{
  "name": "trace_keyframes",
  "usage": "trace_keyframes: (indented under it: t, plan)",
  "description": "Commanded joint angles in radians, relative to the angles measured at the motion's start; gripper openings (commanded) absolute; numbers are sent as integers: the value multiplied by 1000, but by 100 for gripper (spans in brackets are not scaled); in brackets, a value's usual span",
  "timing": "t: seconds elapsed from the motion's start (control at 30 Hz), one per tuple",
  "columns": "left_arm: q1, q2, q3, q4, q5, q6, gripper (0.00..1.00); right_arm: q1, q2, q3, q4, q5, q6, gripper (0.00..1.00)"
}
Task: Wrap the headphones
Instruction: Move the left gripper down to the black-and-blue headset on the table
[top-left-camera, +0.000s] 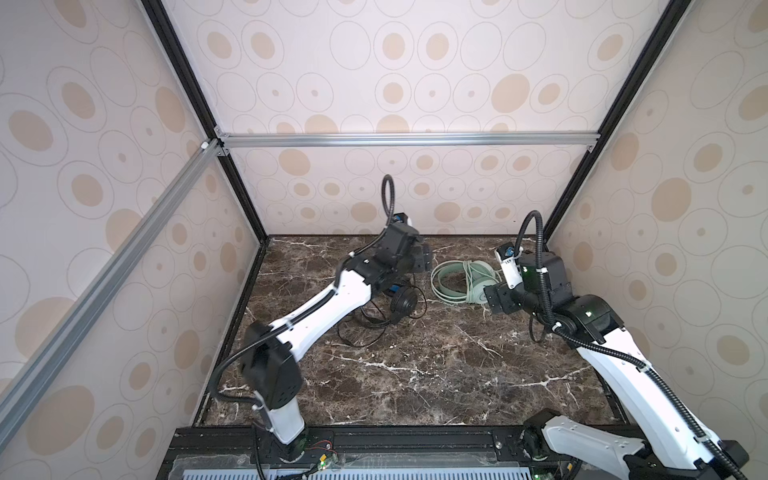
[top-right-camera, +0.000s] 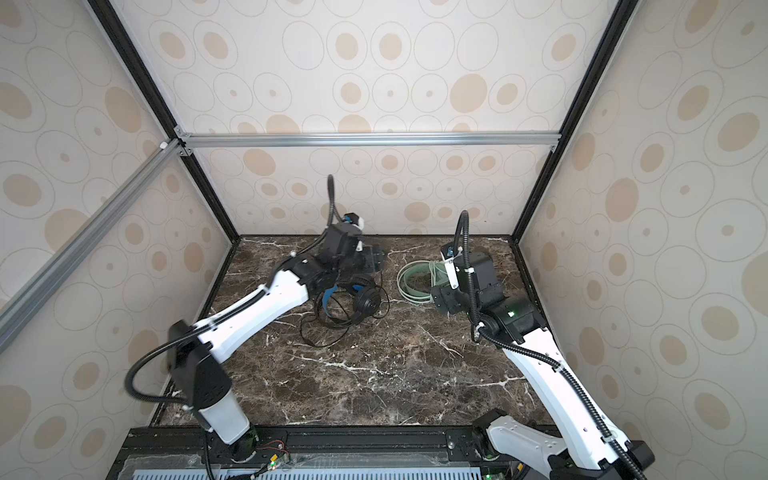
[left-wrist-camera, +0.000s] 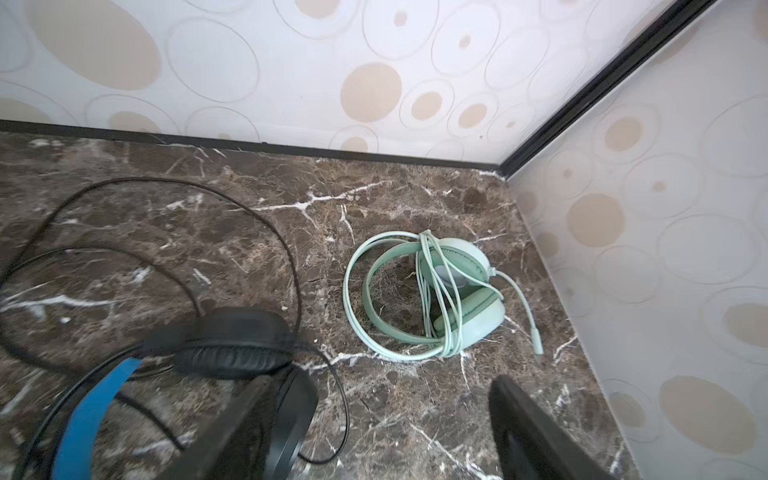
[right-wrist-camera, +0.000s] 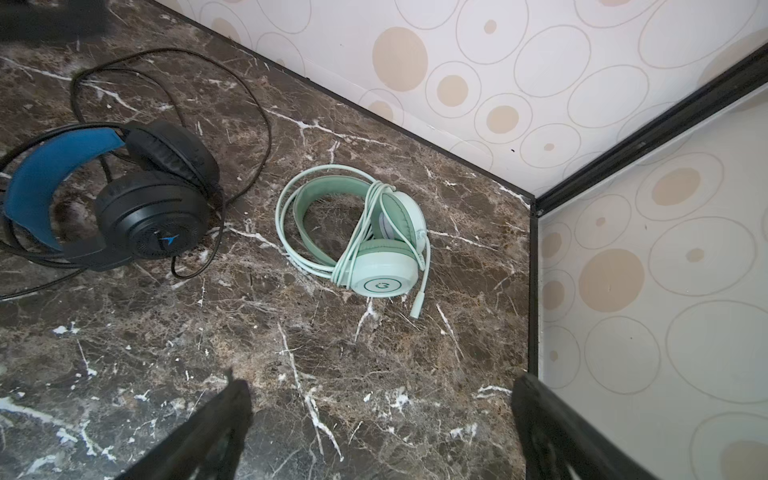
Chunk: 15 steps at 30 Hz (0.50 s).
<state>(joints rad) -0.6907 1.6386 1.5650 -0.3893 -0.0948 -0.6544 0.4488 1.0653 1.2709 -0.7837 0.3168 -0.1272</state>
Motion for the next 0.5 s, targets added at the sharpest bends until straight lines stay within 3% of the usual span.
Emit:
trace_keyframes:
  t: [0.0, 0.13, 0.23, 0.47]
  plan:
    - [50, -94, -191, -93, -41, -31, 78, 7, -5, -30, -6, -45, 12, 100]
    - [147, -217, -366, -119, 22, -39, 80, 19, -2, -47, -2, -77, 26, 100]
    - [193, -245, -433, -136, 32, -48, 88, 39, 1, -56, 3, -85, 36, 100]
    - [220, -225, -562, -59, 48, -161, 91, 60, -17, -84, 12, -81, 44, 100]
